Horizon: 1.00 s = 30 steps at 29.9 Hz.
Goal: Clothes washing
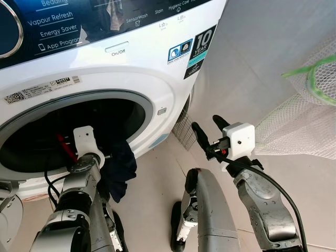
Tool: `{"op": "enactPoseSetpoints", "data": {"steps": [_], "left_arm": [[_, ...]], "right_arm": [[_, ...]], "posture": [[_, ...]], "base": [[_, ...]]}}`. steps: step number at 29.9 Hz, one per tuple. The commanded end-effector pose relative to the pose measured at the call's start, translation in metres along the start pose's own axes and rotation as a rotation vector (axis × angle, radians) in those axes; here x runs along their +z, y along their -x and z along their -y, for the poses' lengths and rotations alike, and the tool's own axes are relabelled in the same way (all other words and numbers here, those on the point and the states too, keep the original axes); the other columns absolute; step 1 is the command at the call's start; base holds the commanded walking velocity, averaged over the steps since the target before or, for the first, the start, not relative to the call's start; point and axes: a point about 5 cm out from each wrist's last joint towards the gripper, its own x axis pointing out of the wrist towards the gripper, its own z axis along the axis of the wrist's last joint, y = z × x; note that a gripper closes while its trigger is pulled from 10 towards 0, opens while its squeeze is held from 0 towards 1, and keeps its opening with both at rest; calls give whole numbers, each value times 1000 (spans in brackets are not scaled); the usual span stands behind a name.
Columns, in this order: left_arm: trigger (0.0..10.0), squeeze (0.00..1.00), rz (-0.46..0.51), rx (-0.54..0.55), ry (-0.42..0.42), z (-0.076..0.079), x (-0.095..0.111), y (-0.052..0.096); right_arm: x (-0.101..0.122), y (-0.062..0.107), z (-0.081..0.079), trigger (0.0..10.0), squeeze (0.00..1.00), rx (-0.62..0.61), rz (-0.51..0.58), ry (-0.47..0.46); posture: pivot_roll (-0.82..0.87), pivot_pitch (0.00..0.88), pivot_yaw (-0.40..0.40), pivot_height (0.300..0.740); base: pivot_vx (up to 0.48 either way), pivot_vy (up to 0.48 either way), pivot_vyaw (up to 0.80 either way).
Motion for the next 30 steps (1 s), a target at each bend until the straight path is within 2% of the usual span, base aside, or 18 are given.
{"op": "enactPoseSetpoints", "data": {"steps": [1, 2, 4, 7, 11, 12, 14, 20, 22, 23, 24, 25, 27, 28, 30], "left_arm": [[0, 0, 19, 47, -75, -8, 3, -3], [0, 0, 19, 47, -75, -8, 3, -3], [0, 0, 66, 82, -180, -17, 21, -8], [0, 0, 95, 103, -245, -21, 31, -11], [0, 0, 181, 155, -418, -30, 60, -15], [0, 0, 181, 155, -418, -30, 60, -15], [0, 0, 206, 203, -502, -36, 73, -17], [0, 0, 244, 355, -543, -56, 92, -16], [0, 0, 243, 412, -584, -61, 95, -15], [745, 0, 245, 415, -597, -61, 96, -15], [3294, 0, 242, 414, -617, -60, 95, -15], [10000, 0, 241, 414, -637, -59, 93, -16], [10000, 0, 229, 381, -664, -54, 88, -17], [10000, 0, 171, 280, -703, -43, 73, -19], [10000, 0, 153, 256, -716, -41, 68, -19]], "right_arm": [[-6, 4, 2, 10000, 0, -13, -20, -3], [-6, 4, 2, 10000, 0, -13, -20, -3], [-5, 4, 4, 10000, 0, -17, -19, -2], [-5, 4, 4, 10000, 0, -20, -19, 0], [-5, 4, 5, 10000, 0, -25, -19, 1], [-5, 4, 5, 10000, 0, -25, -19, 1], [-5, 4, 5, 10000, 0, -26, -19, 0], [-5, 4, 5, 10000, 0, -29, -18, 0], [-5, 4, 5, 10000, 0, -30, -17, -1], [-5, 4, 5, 10000, 0, -30, -17, -1], [-5, 4, 5, 10000, 0, -31, -18, -1], [-5, 5, 5, 10000, 0, -33, -18, -2], [-6, 5, 5, 10000, 0, -33, -20, -3], [-6, 5, 5, 10000, 0, -32, -21, -3], [-6, 5, 5, 10000, 0, -33, -21, -3]], "posture": [[-11, 334, -173, 511], [-11, 334, -173, 511], [-11, 334, -173, 511], [-13, 337, -171, 511], [-14, 346, -174, 511], [-14, 346, -174, 511], [-14, 351, -174, 511], [-14, 359, -171, 511], [-15, 360, -170, 511], [-15, 360, -170, 511], [-15, 360, -170, 511], [-15, 360, -170, 511], [-13, 365, -171, 511], [-13, 365, -171, 511], [-13, 365, -171, 511]], "base": [[0, 0, 0], [0, 0, 0], [0, 0, 0], [0, 0, 0], [0, 0, 0], [0, 0, 0], [0, 0, 0], [0, 0, 0], [0, 0, 0], [0, 0, 0], [0, 0, 0], [0, 0, 0], [0, 0, 0], [0, 0, 0], [0, 0, 0]]}}
